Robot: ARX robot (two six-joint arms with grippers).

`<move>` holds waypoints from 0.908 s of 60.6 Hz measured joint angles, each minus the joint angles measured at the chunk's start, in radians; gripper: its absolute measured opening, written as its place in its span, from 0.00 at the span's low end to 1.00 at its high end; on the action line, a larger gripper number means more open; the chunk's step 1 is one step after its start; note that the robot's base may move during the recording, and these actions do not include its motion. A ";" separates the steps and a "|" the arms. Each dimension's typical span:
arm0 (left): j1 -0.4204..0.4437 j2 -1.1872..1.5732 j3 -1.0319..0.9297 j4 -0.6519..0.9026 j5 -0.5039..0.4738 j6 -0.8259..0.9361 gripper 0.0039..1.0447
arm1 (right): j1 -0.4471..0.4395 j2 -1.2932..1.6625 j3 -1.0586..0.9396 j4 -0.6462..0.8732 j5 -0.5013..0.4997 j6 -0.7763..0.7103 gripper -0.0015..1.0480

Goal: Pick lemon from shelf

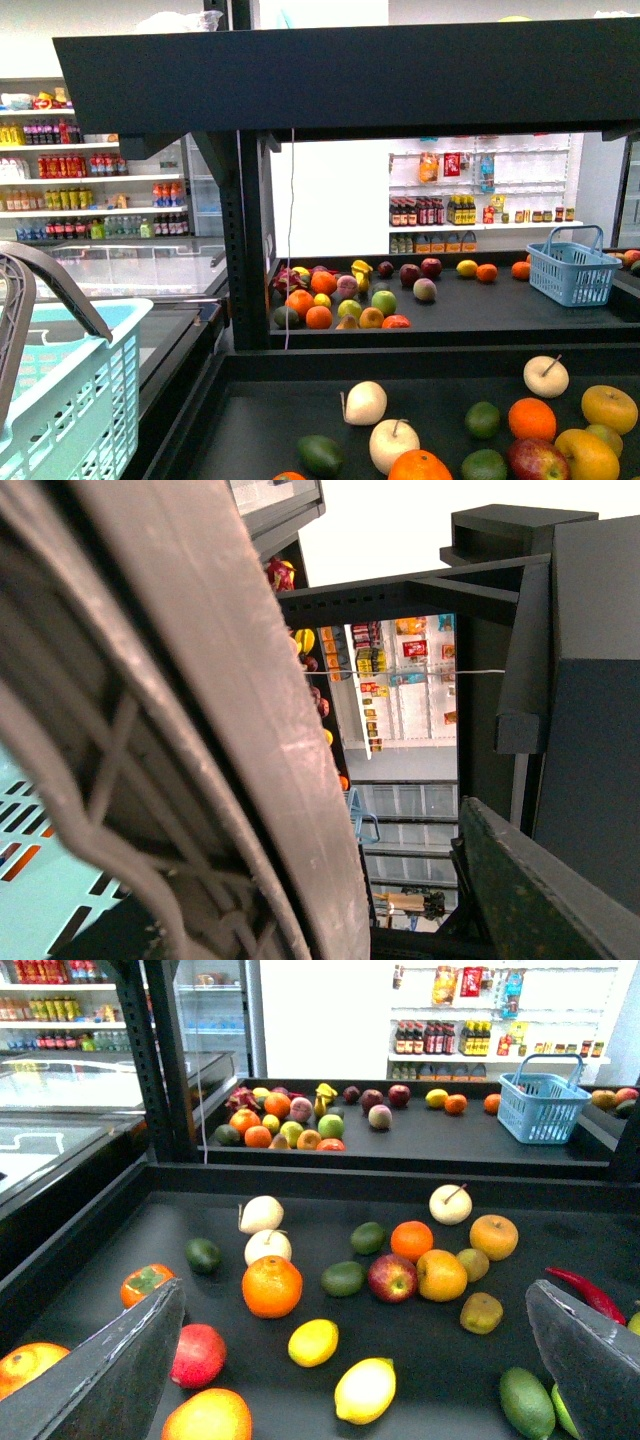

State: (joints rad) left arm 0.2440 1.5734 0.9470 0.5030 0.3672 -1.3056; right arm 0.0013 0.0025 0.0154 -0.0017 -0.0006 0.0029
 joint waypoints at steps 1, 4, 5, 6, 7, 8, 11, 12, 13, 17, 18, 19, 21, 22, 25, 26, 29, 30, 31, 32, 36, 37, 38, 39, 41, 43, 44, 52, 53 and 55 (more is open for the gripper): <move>0.000 0.000 0.000 -0.001 0.000 0.000 0.46 | 0.000 0.000 0.000 0.000 0.000 0.000 0.98; -0.002 0.006 0.000 -0.009 -0.002 0.002 0.33 | 0.000 0.000 0.000 0.000 0.000 0.000 0.98; -0.002 0.008 0.000 -0.010 -0.002 0.003 0.30 | 0.000 0.000 0.000 0.000 0.000 0.000 0.98; -0.002 0.009 0.000 -0.011 -0.002 0.005 0.25 | 0.000 0.000 0.000 0.000 0.000 0.000 0.98; -0.002 0.009 0.000 -0.012 -0.002 0.005 0.23 | 0.000 0.000 0.000 0.000 0.000 0.000 0.98; -0.002 0.009 0.000 -0.012 -0.001 0.000 0.20 | 0.000 0.000 0.000 0.000 0.000 0.000 0.98; -0.002 0.009 0.000 -0.014 0.002 -0.011 0.16 | 0.000 0.000 0.000 0.000 0.000 0.000 0.98; -0.002 0.009 0.000 -0.014 0.005 -0.010 0.16 | 0.000 0.000 0.000 0.000 0.000 0.000 0.98; -0.002 0.008 0.000 -0.015 0.009 -0.003 0.15 | 0.000 0.000 0.000 0.000 0.000 0.000 0.98; -0.002 -0.003 0.000 -0.023 0.026 0.040 0.13 | 0.000 0.000 0.000 0.000 0.000 0.000 0.98; -0.002 -0.006 0.000 -0.028 0.026 0.048 0.13 | 0.000 0.000 0.000 0.000 0.000 0.000 0.98; -0.002 -0.010 0.000 -0.031 0.026 0.052 0.13 | 0.000 0.000 0.000 0.000 0.000 0.000 0.98; -0.002 -0.018 0.000 -0.039 0.028 0.060 0.13 | 0.000 0.000 0.000 0.000 0.000 0.000 0.98; -0.002 -0.023 0.000 -0.042 0.034 0.065 0.13 | 0.000 0.000 0.000 0.000 0.000 0.000 0.98; -0.002 -0.038 0.000 -0.049 0.051 0.082 0.13 | 0.000 0.000 0.000 0.000 0.000 0.000 0.98; -0.002 -0.042 0.000 -0.052 0.055 0.090 0.13 | 0.000 0.000 0.000 0.000 0.000 0.000 0.98; -0.005 -0.074 -0.001 -0.076 0.086 0.130 0.12 | 0.000 0.000 0.000 0.000 0.000 0.000 0.98; -0.006 -0.078 -0.002 -0.078 0.090 0.133 0.12 | 0.000 0.000 0.000 0.000 0.000 0.000 0.98; -0.008 -0.088 -0.002 -0.085 0.100 0.144 0.11 | 0.000 0.000 0.000 0.000 0.000 0.000 0.98; -0.009 -0.093 -0.002 -0.088 0.105 0.150 0.11 | 0.000 0.000 0.000 0.000 0.000 0.000 0.98; -0.024 -0.130 -0.005 -0.111 0.140 0.200 0.09 | 0.000 0.000 0.000 0.000 0.000 0.000 0.98; -0.027 -0.137 -0.006 -0.113 0.147 0.211 0.09 | 0.000 0.000 0.000 0.000 0.000 0.000 0.98; -0.033 -0.148 -0.008 -0.116 0.158 0.223 0.09 | 0.000 0.000 0.000 0.000 0.000 0.000 0.98; -0.040 -0.159 -0.011 -0.119 0.170 0.232 0.09 | 0.000 0.000 0.000 0.000 0.000 0.000 0.98; -0.051 -0.175 -0.016 -0.125 0.188 0.247 0.08 | 0.000 0.000 0.000 0.000 0.000 0.000 0.98; -0.064 -0.192 -0.022 -0.131 0.206 0.258 0.08 | 0.000 0.000 0.000 0.000 0.000 0.000 0.98; -0.068 -0.197 -0.024 -0.132 0.211 0.262 0.08 | 0.000 0.000 0.000 0.000 0.000 0.000 0.98; -0.148 -0.252 -0.066 -0.146 0.301 0.348 0.08 | 0.000 0.000 0.000 0.000 0.000 0.000 0.98; -0.155 -0.254 -0.068 -0.148 0.304 0.356 0.08 | 0.000 0.000 0.000 0.000 0.000 0.000 0.98; -0.184 -0.259 -0.075 -0.157 0.334 0.386 0.08 | 0.000 0.000 0.000 0.000 0.000 0.000 0.98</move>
State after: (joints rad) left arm 0.0597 1.3140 0.8722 0.3458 0.7010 -0.9192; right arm 0.0013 0.0025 0.0154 -0.0017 -0.0010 0.0029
